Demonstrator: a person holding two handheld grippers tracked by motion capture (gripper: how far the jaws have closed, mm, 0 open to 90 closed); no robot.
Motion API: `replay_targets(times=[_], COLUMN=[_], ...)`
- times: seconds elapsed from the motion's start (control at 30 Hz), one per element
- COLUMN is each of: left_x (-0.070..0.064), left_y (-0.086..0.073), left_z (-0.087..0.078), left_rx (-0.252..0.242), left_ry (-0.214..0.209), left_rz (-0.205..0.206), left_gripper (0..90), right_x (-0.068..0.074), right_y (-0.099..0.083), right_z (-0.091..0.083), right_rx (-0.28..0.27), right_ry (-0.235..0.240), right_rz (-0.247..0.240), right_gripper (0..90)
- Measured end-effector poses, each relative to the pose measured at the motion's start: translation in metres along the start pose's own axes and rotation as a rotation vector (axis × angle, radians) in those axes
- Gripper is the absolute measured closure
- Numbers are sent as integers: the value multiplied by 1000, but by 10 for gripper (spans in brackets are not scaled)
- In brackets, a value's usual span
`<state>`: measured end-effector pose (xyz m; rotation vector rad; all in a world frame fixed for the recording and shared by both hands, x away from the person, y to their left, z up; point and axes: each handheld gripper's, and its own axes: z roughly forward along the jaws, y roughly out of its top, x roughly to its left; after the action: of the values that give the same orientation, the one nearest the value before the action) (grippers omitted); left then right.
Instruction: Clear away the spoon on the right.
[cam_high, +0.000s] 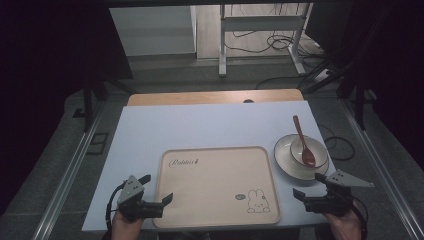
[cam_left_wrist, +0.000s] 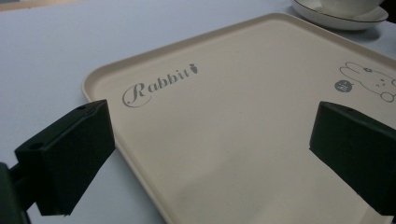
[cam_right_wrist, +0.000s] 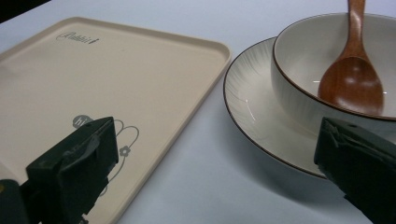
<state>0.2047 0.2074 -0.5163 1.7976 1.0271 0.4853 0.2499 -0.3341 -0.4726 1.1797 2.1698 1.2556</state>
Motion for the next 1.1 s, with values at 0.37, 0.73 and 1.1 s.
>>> replay_targets(times=[0.37,0.73,1.1], left_x=[0,0,0], left_y=[0,-1,-1], left_z=[0,1,1], left_rx=[7,0,-2], left_ry=[8,3,-1], left_rz=[-17,1,6], left_gripper=[0,0,0], right_x=[0,2,3], right_y=[-2,-2,-1], right_z=[6,8,7], right_rx=[48,58,52], right_ry=[-52,-70,-81], right_rz=[-45,-69,-75], right_gripper=[0,0,0])
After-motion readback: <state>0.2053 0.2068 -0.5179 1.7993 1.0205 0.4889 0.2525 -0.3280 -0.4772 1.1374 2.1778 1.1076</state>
